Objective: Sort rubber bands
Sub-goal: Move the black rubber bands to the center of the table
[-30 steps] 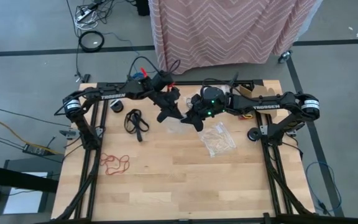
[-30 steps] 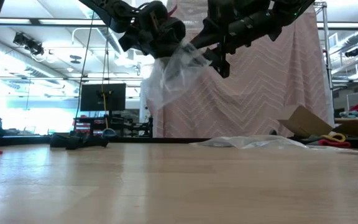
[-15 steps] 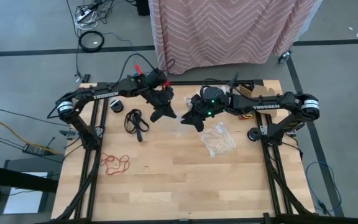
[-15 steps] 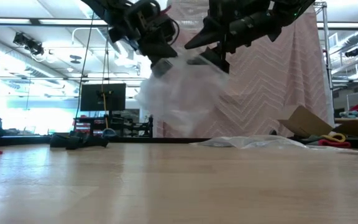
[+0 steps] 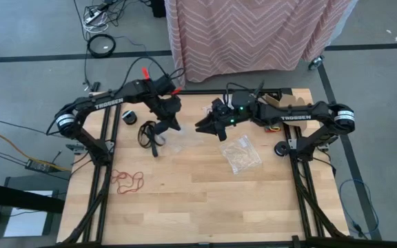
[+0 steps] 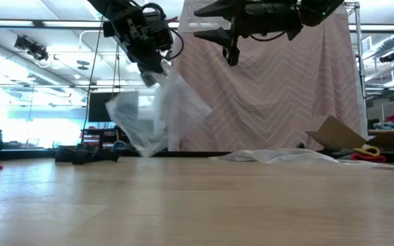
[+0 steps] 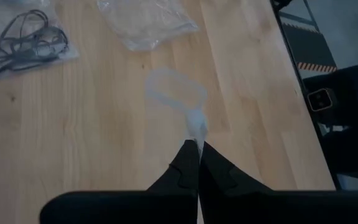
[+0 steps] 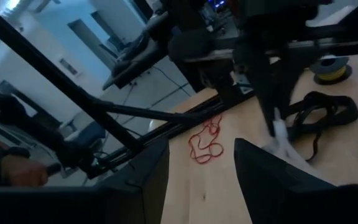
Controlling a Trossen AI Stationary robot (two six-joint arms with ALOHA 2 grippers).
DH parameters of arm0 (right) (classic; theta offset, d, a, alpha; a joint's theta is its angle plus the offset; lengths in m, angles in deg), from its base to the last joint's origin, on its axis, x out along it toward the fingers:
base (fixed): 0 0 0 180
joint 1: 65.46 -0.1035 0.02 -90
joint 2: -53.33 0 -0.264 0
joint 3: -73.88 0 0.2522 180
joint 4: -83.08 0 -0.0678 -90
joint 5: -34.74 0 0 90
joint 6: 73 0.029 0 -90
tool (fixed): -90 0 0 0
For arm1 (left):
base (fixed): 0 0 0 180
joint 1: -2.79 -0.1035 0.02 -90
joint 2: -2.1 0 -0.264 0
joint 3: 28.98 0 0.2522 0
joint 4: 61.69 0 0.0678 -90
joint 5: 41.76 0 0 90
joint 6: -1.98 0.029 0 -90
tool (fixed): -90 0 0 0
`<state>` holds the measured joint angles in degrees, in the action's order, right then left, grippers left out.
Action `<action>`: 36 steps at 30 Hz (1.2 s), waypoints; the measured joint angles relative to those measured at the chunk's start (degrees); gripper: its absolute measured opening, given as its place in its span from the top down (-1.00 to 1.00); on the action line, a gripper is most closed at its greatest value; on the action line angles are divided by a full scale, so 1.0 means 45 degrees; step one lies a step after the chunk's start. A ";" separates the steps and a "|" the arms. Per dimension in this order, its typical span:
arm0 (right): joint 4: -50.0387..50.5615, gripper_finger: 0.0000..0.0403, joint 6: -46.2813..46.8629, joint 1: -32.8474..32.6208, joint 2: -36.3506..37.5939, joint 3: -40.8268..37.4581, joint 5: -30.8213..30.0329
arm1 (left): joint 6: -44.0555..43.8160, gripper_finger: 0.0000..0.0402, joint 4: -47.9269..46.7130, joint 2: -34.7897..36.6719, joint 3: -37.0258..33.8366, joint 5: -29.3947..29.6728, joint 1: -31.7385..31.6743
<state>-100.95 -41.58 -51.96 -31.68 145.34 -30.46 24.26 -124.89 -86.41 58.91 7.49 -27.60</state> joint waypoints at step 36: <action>0.5098 0.17 -0.5444 0.0290 -0.7526 0.7414 -0.0207 | -0.3604 1.00 -0.5393 0.8793 -0.0238 0.3363 -0.0345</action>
<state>-78.01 -66.08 -50.66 -65.55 178.70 -31.40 8.05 -149.16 -46.84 57.84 22.62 -29.16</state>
